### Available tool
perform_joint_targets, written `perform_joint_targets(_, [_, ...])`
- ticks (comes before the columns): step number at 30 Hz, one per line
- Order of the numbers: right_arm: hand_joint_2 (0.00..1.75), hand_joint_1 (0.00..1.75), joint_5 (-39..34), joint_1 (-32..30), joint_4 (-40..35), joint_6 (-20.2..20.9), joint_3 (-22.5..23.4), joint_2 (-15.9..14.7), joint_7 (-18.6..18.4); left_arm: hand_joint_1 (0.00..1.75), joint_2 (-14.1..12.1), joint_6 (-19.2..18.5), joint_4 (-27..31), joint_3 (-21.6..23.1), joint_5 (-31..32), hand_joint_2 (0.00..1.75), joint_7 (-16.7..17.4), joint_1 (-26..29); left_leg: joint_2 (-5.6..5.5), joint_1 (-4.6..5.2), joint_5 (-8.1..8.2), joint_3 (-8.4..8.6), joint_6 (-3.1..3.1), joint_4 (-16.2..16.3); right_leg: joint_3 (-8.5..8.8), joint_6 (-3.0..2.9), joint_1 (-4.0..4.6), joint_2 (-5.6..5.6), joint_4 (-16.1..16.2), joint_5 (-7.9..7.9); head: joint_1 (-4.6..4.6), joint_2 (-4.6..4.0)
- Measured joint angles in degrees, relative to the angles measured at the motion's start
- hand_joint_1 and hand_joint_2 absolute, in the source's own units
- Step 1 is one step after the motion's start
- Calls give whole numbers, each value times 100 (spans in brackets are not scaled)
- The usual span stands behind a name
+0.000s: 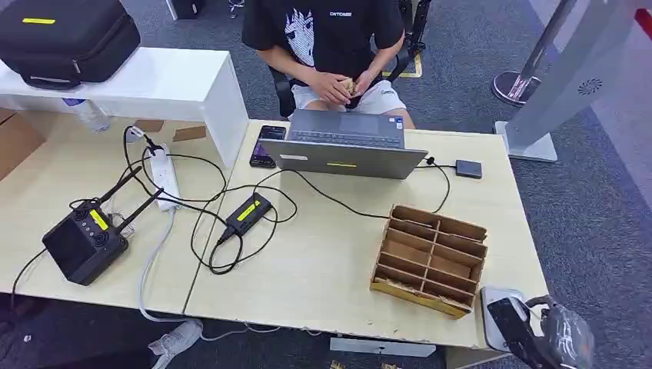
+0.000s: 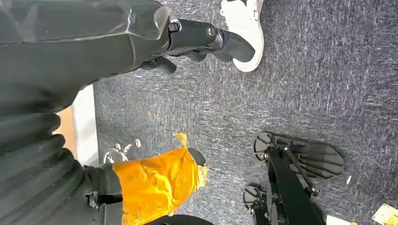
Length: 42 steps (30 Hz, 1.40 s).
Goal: Pass the card to the sensor for recognition and then transmit it.
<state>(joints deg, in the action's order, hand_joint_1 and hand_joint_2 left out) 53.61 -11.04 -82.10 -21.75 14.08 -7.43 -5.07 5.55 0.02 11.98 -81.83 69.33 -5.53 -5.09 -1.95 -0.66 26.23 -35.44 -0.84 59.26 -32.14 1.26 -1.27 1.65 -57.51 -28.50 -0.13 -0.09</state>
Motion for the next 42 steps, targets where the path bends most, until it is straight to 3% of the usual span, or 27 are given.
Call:
perform_joint_targets(3, [175,175,155,0,-4,-307,-50,-24,2,0,2,9,0,0,-2,175,0,0,0,0,0,0,0,0,1,0,0,0,0,0,2,0])
perform_joint_targets(8, [175,175,37,-27,-477,-1087,-153,-24,347,0,2,44,0,-20,-35,175,9,-4,1,1,0,1,0,0,2,0,-1,1,-1,1,0,0])
perform_joint_targets(14, [175,175,40,90,-1509,-1460,-557,-146,592,0,4,48,0,-46,-33,175,9,-4,2,1,0,0,0,0,1,0,0,2,-1,0,2,0])
perform_joint_targets(19, [175,175,202,429,-1923,-1425,-1000,-269,691,0,4,39,0,-46,50,175,7,2,3,1,-1,-7,0,-3,5,0,1,4,-6,1,0,0])
perform_joint_targets(23, [175,175,306,1726,-1712,-449,-1966,-431,538,0,-2,-68,0,-28,234,175,9,-55,64,0,-9,11,-6,-3,-12,-13,1,61,-8,28,-4,0])
perform_joint_targets(27, [175,175,19,2733,-1300,-28,-2654,-549,393,0,-7,-103,0,13,291,175,9,-79,11,-1,-34,1,-3,-2,-1,-6,1,16,-9,31,7,0])
perform_joint_targets(28, [175,175,-272,3014,-1142,352,-2816,-568,389,0,-15,-126,0,22,336,175,9,-68,16,-1,-35,-7,-4,-3,-1,-5,3,20,-14,36,-2,0])
perform_joint_targets(30, [175,175,-1156,3848,-470,1564,-3264,-558,291,0,-37,-210,0,89,452,175,0,-81,33,-1,-39,-5,-9,-3,-12,-12,2,40,-17,47,-7,0])
perform_joint_targets(31, [175,175,-1404,4319,-13,1922,-3483,-511,282,0,-52,-245,0,125,499,175,0,-106,35,-1,-45,-4,-3,-2,-16,-9,2,41,-17,51,7,0])
perform_joint_targets(36, [175,175,-1479,6277,2553,2035,-4230,70,-22,0,-98,-341,0,326,733,175,11,-121,9,-5,-67,-11,-8,-1,-20,-10,3,20,-22,56,-4,0])
perform_joint_targets(42, [175,175,-1329,7177,4392,2041,-4679,675,-129,0,-118,-398,0,492,809,175,15,-116,-8,-7,-65,-17,-11,-1,-20,-12,5,2,-22,53,0,0])
